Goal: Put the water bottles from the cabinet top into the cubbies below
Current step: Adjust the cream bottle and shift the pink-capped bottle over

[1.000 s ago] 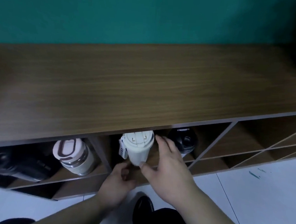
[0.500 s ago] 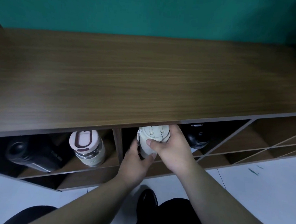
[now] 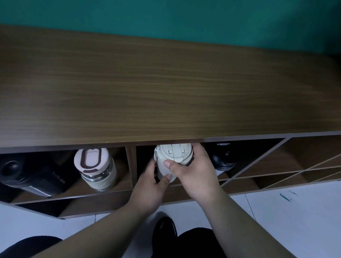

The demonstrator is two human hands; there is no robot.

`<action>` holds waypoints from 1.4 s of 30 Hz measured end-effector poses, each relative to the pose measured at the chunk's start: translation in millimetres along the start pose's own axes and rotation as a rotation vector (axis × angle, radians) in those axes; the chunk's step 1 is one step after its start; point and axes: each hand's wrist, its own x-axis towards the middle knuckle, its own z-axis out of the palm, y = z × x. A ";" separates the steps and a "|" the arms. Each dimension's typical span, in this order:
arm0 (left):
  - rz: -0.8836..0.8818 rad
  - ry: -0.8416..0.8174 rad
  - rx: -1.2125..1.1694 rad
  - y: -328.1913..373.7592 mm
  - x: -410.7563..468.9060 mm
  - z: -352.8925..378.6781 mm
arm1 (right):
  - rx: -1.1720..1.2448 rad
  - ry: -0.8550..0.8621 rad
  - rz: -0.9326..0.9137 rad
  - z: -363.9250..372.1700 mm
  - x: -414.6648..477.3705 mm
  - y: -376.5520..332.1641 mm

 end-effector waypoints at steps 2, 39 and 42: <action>-0.004 0.010 -0.002 -0.9 -0.7 1.7 | 0.012 -0.014 0.000 0.0 0.3 1.2; -0.218 0.076 0.097 -69.1 -40.2 -179.1 | 0.010 -0.259 0.013 158.3 -33.7 -99.8; -0.193 0.053 0.133 -42.7 -47.9 -185.0 | 0.043 -0.252 0.008 161.6 -31.0 -97.3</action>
